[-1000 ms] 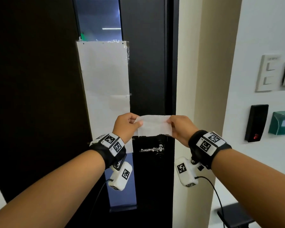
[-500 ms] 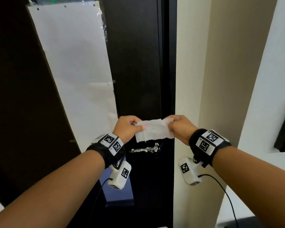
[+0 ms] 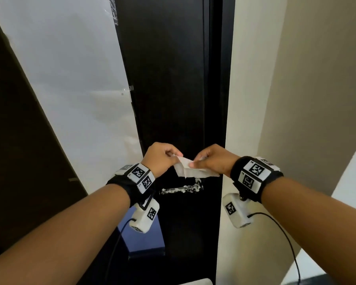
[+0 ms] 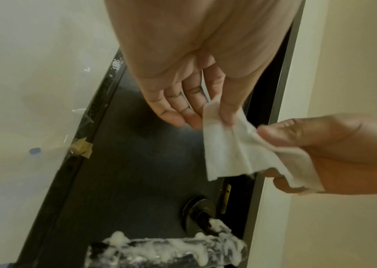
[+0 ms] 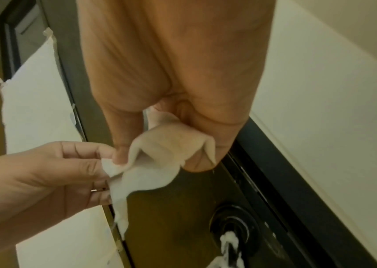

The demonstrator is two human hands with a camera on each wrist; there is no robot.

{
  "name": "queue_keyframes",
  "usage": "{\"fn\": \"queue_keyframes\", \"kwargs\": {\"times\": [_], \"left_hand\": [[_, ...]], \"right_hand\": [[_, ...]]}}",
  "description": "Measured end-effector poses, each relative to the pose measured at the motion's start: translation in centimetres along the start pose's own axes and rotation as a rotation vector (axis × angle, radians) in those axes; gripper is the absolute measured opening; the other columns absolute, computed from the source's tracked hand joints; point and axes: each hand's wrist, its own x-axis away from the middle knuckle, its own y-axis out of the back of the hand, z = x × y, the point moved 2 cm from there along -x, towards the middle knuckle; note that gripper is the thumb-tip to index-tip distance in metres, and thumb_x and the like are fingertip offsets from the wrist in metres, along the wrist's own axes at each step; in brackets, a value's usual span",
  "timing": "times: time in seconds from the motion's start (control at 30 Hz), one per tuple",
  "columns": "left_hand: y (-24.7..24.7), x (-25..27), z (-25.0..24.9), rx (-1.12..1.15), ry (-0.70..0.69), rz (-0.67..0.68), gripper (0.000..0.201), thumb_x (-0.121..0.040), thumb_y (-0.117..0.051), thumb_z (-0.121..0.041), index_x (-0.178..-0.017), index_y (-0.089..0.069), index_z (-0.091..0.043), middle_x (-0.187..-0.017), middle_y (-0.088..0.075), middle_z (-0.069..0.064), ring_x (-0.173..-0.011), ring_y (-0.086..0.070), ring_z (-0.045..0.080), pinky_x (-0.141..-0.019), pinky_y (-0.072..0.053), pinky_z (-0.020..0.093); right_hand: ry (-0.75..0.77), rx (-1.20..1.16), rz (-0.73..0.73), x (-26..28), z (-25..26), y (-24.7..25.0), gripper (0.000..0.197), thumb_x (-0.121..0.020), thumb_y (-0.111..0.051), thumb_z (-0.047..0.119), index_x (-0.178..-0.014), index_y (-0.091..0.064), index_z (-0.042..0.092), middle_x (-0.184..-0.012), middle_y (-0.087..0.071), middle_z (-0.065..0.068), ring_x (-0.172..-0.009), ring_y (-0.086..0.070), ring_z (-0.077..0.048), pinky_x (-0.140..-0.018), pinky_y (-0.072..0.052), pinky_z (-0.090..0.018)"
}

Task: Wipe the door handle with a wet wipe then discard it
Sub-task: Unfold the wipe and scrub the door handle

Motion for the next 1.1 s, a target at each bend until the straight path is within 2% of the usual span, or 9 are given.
{"fn": "queue_keyframes", "kwargs": {"times": [0.13, 0.23, 0.3, 0.4, 0.53, 0.67, 0.8, 0.93, 1.1], "left_hand": [[-0.1, -0.8, 1.0, -0.047, -0.032, 0.034, 0.007, -0.076, -0.071, -0.014, -0.082, -0.074, -0.018, -0.076, -0.070, -0.003, -0.070, -0.063, 0.005, -0.069, -0.047, 0.016], [-0.3, -1.2, 1.7, -0.056, -0.036, 0.074, 0.008, -0.078, -0.070, -0.015, -0.084, -0.075, -0.018, -0.078, -0.070, -0.004, -0.074, -0.064, 0.006, -0.072, -0.048, 0.017], [-0.5, -1.3, 2.2, -0.058, -0.034, 0.082, 0.008, -0.079, -0.070, -0.015, -0.085, -0.075, -0.018, -0.076, -0.069, -0.004, -0.072, -0.062, 0.005, -0.072, -0.047, 0.016], [-0.6, -1.4, 2.6, -0.061, -0.022, 0.083, 0.006, -0.079, -0.071, -0.015, -0.081, -0.074, -0.020, -0.076, -0.071, -0.001, -0.073, -0.065, 0.010, -0.074, -0.051, 0.022], [-0.8, -1.3, 2.6, -0.133, -0.047, 0.095, 0.006, -0.079, -0.070, -0.017, -0.081, -0.074, -0.021, -0.069, -0.067, -0.005, -0.068, -0.062, 0.009, -0.070, -0.050, 0.022], [-1.3, -1.4, 2.6, -0.166, -0.094, 0.046, 0.007, -0.079, -0.070, -0.016, -0.080, -0.074, -0.022, -0.063, -0.061, -0.013, -0.059, -0.058, 0.005, -0.065, -0.051, 0.022], [-2.1, -1.5, 2.8, -0.382, -0.281, 0.074, 0.010, -0.079, -0.064, -0.013, -0.080, -0.071, -0.020, -0.084, -0.064, -0.008, -0.069, -0.060, 0.011, -0.067, -0.054, 0.033], [-3.2, -1.3, 3.5, -0.636, -0.354, 0.194, 0.015, -0.081, -0.055, -0.015, -0.082, -0.067, -0.024, -0.092, -0.063, -0.009, -0.077, -0.060, 0.015, -0.068, -0.053, 0.037], [-3.9, -0.8, 4.6, -0.647, -0.297, 0.274, 0.023, -0.082, -0.051, -0.015, -0.086, -0.070, -0.027, -0.091, -0.067, -0.008, -0.081, -0.061, 0.016, -0.072, -0.054, 0.038]], "right_hand": [[-0.057, -0.088, 0.010, -0.3, -0.6, -1.2, 0.043, -0.066, -0.080, 0.052, -0.090, -0.074, 0.017, -0.077, -0.068, 0.004, -0.074, -0.063, -0.010, -0.063, -0.050, -0.023], [-0.051, -0.041, 0.046, -0.5, -1.0, -1.7, 0.032, -0.069, -0.083, 0.038, -0.093, -0.074, 0.019, -0.076, -0.066, 0.002, -0.067, -0.062, -0.011, -0.054, -0.048, -0.019], [-0.017, -0.072, -0.016, -0.8, -1.5, -1.5, 0.016, -0.075, -0.080, 0.026, -0.083, -0.074, 0.013, -0.072, -0.065, -0.002, -0.067, -0.061, -0.016, -0.059, -0.050, -0.024], [-0.007, -0.101, -0.096, -1.1, -2.2, -0.9, 0.017, -0.077, -0.078, 0.013, -0.085, -0.071, -0.001, -0.077, -0.066, -0.011, -0.072, -0.063, -0.021, -0.068, -0.054, -0.032], [0.047, -0.082, -0.156, -1.2, -2.3, -0.9, 0.010, -0.080, -0.073, 0.007, -0.090, -0.075, 0.010, -0.082, -0.070, -0.009, -0.074, -0.065, -0.017, -0.074, -0.055, -0.033], [0.319, 0.277, -0.437, -1.0, -2.3, -0.9, 0.016, -0.083, -0.066, 0.003, -0.085, -0.077, 0.014, -0.075, -0.071, -0.001, -0.069, -0.067, -0.017, -0.068, -0.054, -0.024], [0.594, 0.674, -0.403, -1.3, -3.9, -2.3, 0.016, -0.080, -0.070, 0.005, -0.093, -0.077, 0.009, -0.087, -0.075, -0.010, -0.080, -0.071, -0.027, -0.076, -0.058, -0.033], [0.541, 0.666, -0.312, -0.9, -6.2, -3.5, 0.026, -0.088, -0.057, 0.017, -0.108, -0.074, 0.013, -0.101, -0.075, -0.008, -0.092, -0.069, -0.025, -0.084, -0.057, -0.036], [0.395, 0.558, -0.308, -0.2, -9.0, -4.4, 0.041, -0.084, -0.049, 0.014, -0.122, -0.066, 0.015, -0.127, -0.065, -0.004, -0.121, -0.057, -0.017, -0.105, -0.045, -0.034]]}}
